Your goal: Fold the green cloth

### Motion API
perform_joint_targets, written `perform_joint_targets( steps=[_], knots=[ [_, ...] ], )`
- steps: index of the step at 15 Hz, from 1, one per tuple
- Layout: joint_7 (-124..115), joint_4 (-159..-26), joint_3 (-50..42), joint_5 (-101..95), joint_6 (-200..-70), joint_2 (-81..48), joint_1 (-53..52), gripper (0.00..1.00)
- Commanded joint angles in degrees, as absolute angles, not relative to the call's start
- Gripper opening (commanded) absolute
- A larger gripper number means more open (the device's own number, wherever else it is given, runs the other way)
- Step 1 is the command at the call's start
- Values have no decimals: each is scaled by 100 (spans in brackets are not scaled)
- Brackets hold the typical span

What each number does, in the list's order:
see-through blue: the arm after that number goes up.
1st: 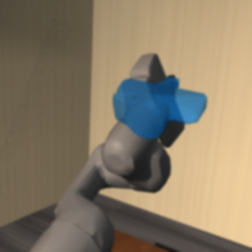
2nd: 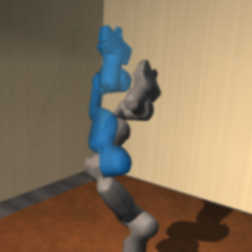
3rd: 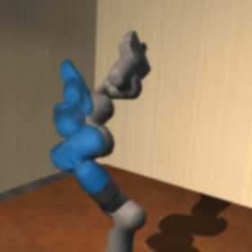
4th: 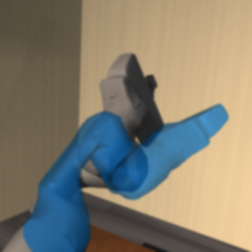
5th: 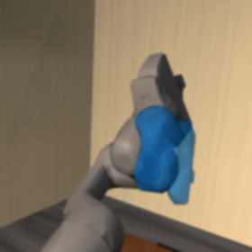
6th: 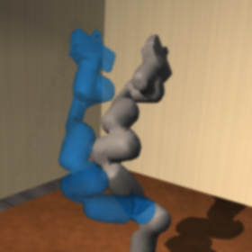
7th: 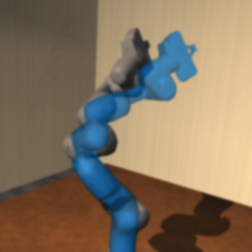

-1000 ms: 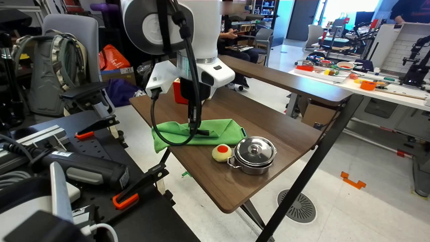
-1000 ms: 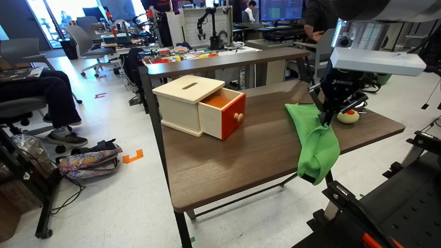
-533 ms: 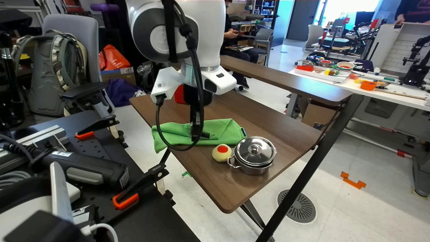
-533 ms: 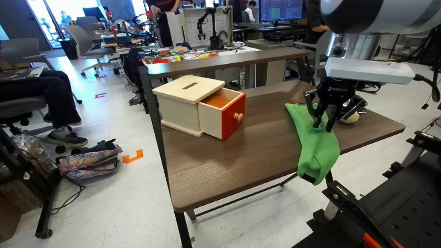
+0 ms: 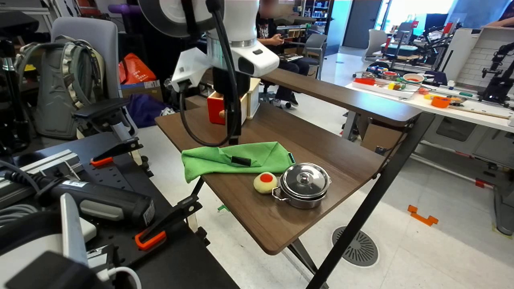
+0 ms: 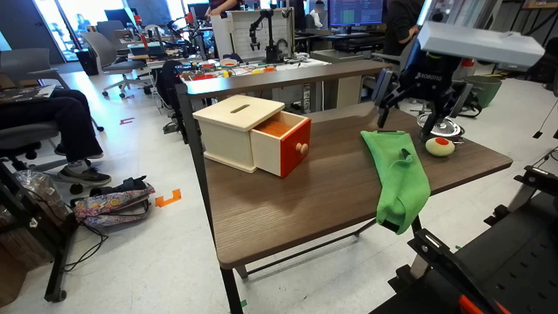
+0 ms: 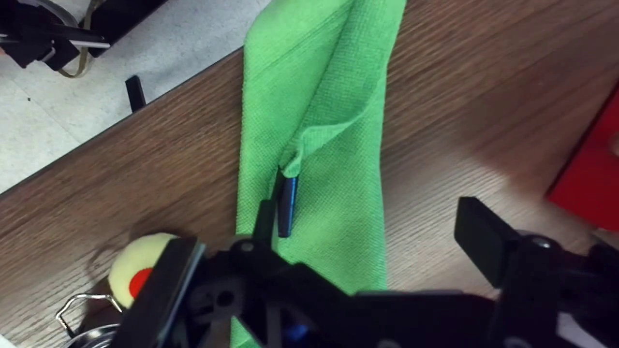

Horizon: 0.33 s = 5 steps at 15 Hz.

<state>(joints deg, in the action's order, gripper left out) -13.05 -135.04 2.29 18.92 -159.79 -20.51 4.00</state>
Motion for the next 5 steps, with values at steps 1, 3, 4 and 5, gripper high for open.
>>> perform_joint_targets(
  steps=[1, 3, 4, 5],
  knots=[
    [-1169, -13648, 255, 2007, -15946, -1800, 367, 100],
    [-1155, -13770, 267, 2024, -15929, -1583, 341, 100],
    [-1156, -13754, 262, 2023, -15930, -1626, 345, 100],
    [-1157, -13750, 253, 2021, -15935, -1676, 350, 100]
  ],
)
